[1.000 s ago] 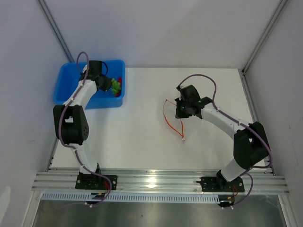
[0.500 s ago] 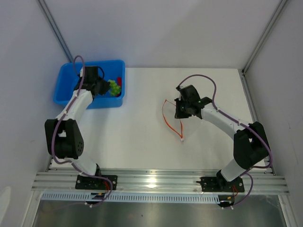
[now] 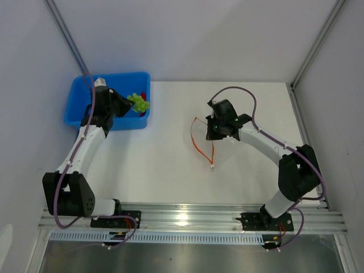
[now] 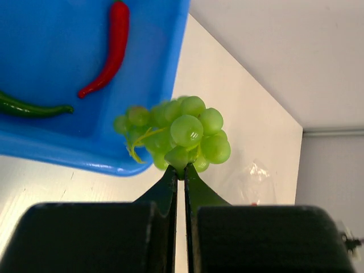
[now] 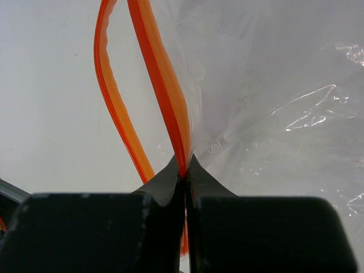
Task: Place the food in the zip-top bag and seal the zipper
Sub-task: Place the fake vegetable in the zipper food storage bag.
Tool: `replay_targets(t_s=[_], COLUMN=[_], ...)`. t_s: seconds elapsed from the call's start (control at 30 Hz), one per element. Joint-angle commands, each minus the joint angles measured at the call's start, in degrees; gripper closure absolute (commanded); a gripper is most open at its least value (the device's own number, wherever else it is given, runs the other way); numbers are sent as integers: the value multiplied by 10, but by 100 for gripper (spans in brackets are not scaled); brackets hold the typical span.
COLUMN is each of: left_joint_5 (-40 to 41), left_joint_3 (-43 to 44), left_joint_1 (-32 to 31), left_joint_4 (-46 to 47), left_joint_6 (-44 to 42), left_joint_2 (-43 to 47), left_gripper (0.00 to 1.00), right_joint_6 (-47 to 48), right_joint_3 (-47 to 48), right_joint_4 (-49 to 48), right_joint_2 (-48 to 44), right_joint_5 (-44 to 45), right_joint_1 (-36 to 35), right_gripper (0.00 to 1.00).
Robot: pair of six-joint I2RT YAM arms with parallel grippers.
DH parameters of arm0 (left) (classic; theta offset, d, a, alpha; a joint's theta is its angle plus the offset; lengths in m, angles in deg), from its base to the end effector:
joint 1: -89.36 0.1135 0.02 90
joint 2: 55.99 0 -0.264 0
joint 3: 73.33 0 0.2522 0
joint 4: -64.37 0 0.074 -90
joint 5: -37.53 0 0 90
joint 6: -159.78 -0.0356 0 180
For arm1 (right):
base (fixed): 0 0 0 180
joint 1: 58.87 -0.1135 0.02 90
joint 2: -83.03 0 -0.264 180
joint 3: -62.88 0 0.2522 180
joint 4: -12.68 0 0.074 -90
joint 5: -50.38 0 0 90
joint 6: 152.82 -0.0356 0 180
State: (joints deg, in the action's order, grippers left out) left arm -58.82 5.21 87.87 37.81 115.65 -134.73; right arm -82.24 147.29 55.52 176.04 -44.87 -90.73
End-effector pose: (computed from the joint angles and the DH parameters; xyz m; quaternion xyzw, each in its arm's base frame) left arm 0.3181 -0.0122 0.3223 -0.2942 0.7982 -0.2534 0.4605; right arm 0.2968 0.1883 0.2538 -0.1172 0.9357 0.1817 0.2787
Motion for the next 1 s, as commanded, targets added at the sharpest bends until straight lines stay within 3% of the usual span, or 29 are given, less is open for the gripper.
replay_targets(t_s=[0.0,0.33,0.63,0.97], left_joint_5=[-54,-128,-277,-328], left_joint_3=[-6,-41,-106,-177], left_joint_1=[-3,-5,-11,-90], left_joint_4=[48,18,15,-1], left_joint_6=[-37,-68,-69,-75], left_joint_2=[64,189,294,387], left_gripper=[99,99,99,99], right_joint_6=[-4,-23,-59,-122], right_joint_3=[40,63,43,6], right_joint_4=[9,32,35,34], right_joint_2=[13,10,-24,-85], right_joint_5=[5,-9,-26,-35], right_joint_1=[-8,-28,-61,-128], right_gripper=[100,100,100,100])
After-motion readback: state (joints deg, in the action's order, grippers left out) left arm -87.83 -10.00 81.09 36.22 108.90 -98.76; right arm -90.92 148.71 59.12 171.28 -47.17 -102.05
